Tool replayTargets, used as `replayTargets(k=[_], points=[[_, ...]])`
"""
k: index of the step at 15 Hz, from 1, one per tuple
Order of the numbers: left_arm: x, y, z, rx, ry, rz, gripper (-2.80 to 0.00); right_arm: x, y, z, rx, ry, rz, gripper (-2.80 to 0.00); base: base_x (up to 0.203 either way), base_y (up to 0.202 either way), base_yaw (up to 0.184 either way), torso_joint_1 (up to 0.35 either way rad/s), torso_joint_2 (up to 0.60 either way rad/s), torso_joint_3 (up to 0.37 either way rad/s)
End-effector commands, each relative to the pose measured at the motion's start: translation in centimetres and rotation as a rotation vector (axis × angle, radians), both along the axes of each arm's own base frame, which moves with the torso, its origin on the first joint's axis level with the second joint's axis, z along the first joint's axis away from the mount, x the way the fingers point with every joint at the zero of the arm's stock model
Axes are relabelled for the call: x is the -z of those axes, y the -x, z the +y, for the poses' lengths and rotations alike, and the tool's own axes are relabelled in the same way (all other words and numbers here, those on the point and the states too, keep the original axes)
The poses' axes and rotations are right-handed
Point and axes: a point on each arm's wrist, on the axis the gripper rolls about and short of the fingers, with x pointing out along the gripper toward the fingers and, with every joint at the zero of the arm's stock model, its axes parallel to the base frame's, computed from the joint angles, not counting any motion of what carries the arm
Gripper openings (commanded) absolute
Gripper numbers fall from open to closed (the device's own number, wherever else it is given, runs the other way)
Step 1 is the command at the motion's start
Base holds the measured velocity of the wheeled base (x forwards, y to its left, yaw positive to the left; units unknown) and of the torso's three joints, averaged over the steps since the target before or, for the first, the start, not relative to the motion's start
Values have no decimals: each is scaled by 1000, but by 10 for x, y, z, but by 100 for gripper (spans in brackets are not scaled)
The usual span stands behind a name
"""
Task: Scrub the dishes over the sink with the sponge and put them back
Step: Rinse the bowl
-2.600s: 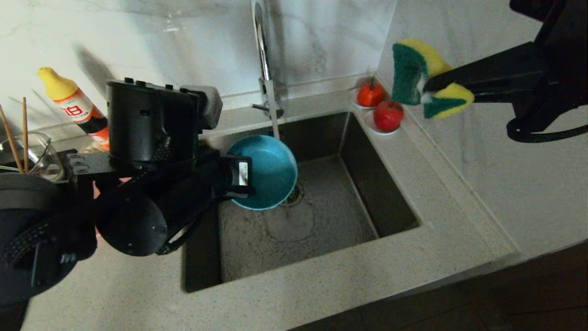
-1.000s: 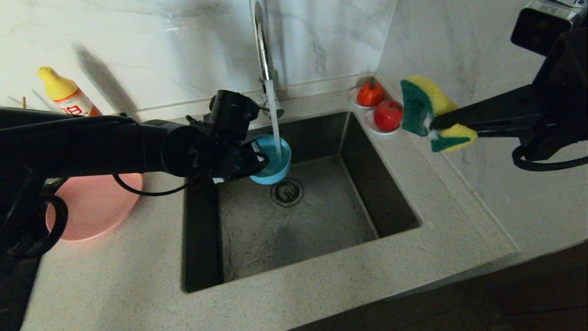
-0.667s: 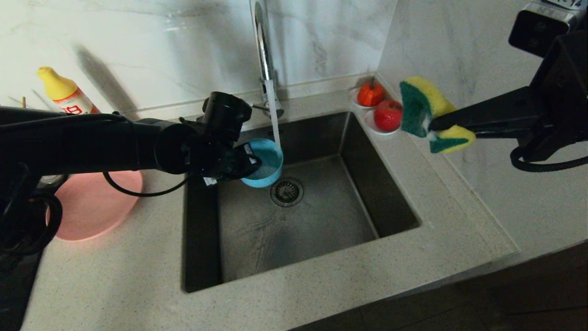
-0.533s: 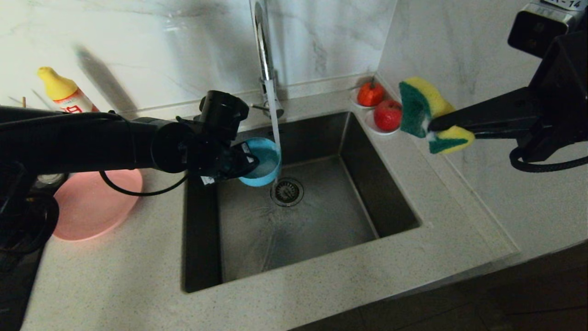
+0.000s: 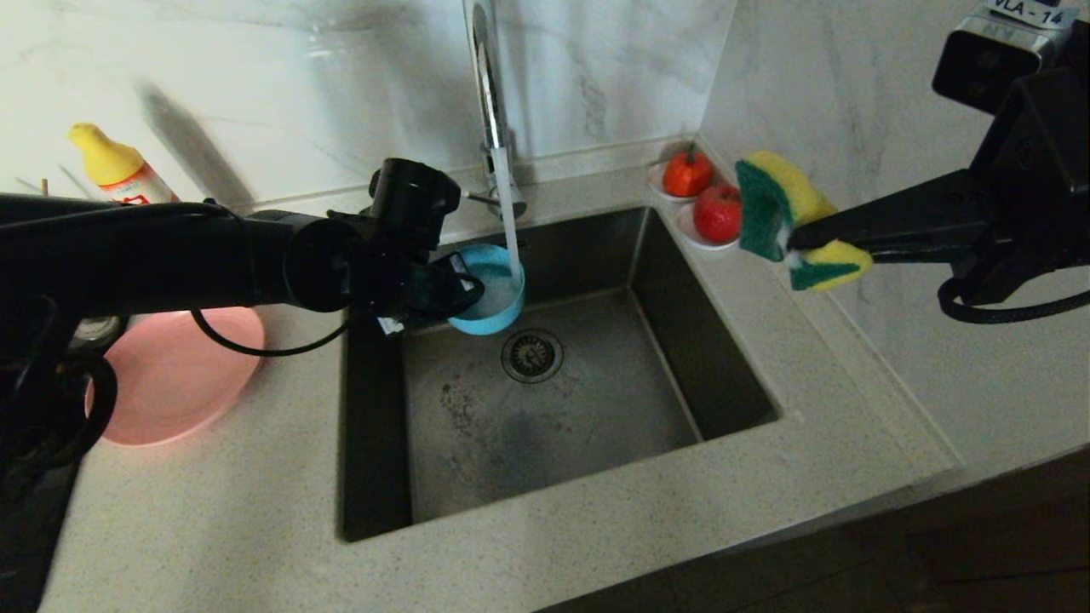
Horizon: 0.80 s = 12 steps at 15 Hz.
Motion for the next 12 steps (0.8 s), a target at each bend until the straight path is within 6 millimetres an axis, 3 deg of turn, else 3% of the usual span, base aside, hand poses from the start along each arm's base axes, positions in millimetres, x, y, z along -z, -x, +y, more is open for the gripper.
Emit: replayTargets(k=[1, 12], points=[[6, -4, -2, -5, 0, 10, -280, 2, -1, 1, -3, 1, 11, -280, 0, 0, 0, 0, 0, 0], [8, -5, -5, -10, 9, 24, -280, 5, 1, 0, -4, 1, 12, -280, 0, 0, 0, 0, 0, 0]])
